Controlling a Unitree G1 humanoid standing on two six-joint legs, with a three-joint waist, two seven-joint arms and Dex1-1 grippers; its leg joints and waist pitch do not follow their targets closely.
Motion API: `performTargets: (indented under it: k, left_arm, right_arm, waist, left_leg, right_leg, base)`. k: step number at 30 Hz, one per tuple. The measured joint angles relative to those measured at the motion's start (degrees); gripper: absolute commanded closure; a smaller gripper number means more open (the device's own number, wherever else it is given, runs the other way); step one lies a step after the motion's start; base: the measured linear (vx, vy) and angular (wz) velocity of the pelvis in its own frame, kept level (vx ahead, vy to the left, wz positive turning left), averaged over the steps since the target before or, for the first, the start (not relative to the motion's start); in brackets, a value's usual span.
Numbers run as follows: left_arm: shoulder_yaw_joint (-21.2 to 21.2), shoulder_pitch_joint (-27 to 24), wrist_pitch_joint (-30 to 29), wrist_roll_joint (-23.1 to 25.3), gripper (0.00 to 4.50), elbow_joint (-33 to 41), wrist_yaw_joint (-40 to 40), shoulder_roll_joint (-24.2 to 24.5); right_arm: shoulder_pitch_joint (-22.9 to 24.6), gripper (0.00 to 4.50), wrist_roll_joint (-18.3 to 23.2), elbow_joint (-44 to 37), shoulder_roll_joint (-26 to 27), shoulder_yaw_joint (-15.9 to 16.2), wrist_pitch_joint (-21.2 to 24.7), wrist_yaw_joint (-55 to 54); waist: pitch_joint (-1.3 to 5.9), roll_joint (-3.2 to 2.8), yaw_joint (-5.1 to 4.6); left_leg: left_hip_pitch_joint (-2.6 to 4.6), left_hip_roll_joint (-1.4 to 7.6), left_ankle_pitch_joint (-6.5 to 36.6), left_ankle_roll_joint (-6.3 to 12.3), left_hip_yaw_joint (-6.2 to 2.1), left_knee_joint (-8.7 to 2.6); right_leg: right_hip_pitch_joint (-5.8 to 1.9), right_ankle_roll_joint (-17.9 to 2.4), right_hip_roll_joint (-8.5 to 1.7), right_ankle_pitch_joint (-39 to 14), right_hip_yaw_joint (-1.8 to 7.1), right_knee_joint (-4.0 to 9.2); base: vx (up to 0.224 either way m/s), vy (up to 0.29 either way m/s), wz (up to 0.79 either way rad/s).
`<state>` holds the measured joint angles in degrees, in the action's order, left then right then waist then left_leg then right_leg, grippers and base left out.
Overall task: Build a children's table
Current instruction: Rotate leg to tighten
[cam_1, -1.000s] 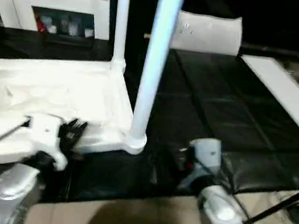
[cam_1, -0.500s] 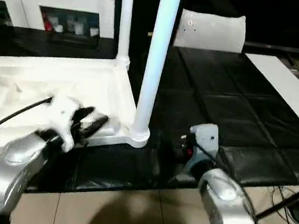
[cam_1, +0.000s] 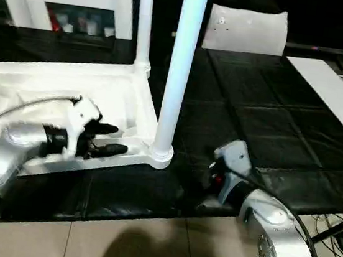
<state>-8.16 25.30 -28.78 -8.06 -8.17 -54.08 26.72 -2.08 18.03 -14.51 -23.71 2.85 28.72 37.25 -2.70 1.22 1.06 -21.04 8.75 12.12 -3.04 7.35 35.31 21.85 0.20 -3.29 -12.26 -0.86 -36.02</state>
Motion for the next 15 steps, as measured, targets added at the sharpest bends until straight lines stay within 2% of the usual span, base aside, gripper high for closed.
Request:
performTargets:
  k: [2, 3, 5, 15]
  left_arm:
    - [-1.0, 1.0, 0.2, 0.0, 1.22, -1.4, -1.4, 0.0]
    - [-1.6, 1.6, 0.3, 0.0, 1.49, -2.5, -2.1, -0.1]
    - [-2.6, 2.6, 1.2, 0.0, 1.65, -5.3, -3.8, -0.3]
    - [-7.3, 6.1, 2.8, 1.9, 2.49, -9.4, -5.7, -2.6]
  right_arm:
    - [0.1, 0.00, 0.2, -0.7, -1.0, 0.5, 0.0, 1.4]
    - [0.2, 0.00, 0.2, -0.8, -1.5, 0.6, -0.1, 1.9]
    - [0.3, 0.00, 0.2, -0.9, -1.6, 0.8, -0.1, 2.2]
    - [0.3, 0.00, -0.7, -0.9, -1.6, 1.7, -0.3, 1.3]
  waist:
    - [0.00, -0.01, 0.38]
    - [0.00, 0.00, 0.58]
    - [0.00, -0.02, 0.81]
    - [-0.01, -0.25, 0.92]
  left_leg:
    - [0.04, 0.13, -0.1, 0.01, 0.23, 0.00]
    - [0.05, 0.20, -0.1, 0.01, 0.35, 0.00]
    - [0.07, 0.32, -0.1, 0.02, 0.59, 0.00]
    - [0.01, 0.48, -0.1, 0.02, 0.84, -0.07]
  right_leg:
    - [-0.02, -0.1, -0.01, 0.0, 0.02, 0.00]
    - [-0.02, -0.1, -0.02, 0.0, 0.02, 0.00]
    - [0.01, -0.1, -0.03, 0.1, 0.04, 0.00]
    - [0.07, -0.1, -0.03, 0.1, 0.03, 0.08]
  base:
    - [0.000, 0.000, 0.00]
    - [0.000, 0.000, 0.00]
    - [0.000, 0.000, 0.00]
    - [0.000, 0.000, 0.00]
